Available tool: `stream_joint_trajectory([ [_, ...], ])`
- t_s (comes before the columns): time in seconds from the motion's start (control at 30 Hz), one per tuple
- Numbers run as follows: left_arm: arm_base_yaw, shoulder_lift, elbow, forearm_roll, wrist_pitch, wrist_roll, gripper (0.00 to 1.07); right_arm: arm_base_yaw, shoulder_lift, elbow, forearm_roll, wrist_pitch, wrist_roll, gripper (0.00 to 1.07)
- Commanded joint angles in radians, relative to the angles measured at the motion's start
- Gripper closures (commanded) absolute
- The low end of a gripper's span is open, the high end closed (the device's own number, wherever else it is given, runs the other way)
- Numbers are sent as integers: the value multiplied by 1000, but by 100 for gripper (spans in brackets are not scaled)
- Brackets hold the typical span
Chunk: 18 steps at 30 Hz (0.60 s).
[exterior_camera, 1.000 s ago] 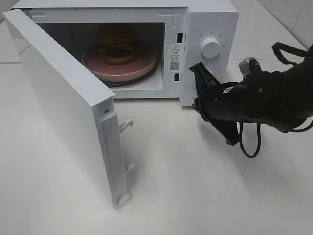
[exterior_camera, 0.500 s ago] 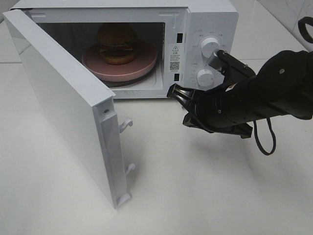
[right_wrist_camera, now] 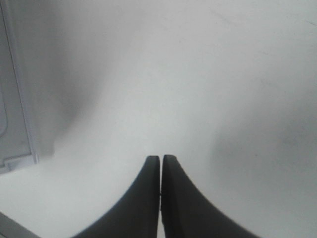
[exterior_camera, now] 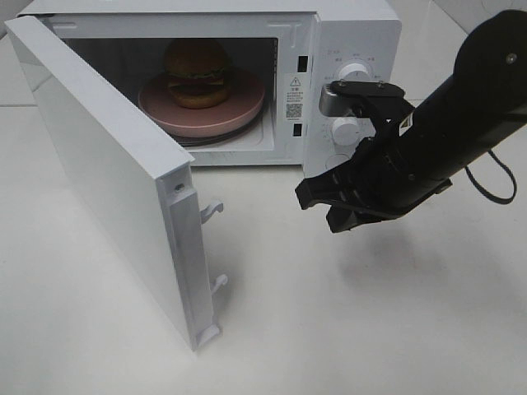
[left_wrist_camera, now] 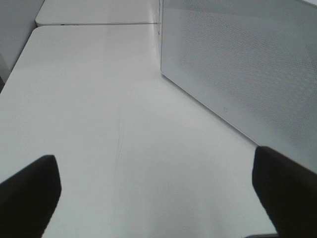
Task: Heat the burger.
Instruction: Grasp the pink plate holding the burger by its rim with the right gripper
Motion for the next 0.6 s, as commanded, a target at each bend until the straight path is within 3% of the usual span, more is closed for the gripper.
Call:
stream_joint_trajectory([
  [0.03,3,-4,1,2,3,-3,8,-6,-11,-33,-52,92,-68,104],
  [0.27,3,-4,1,2,3,-3,8,-6,-12,-102,-75,294,-384,102],
  [0.6,3,-4,1,2,3,-3,8,-4,-13,-105,-101,362,-914,100],
])
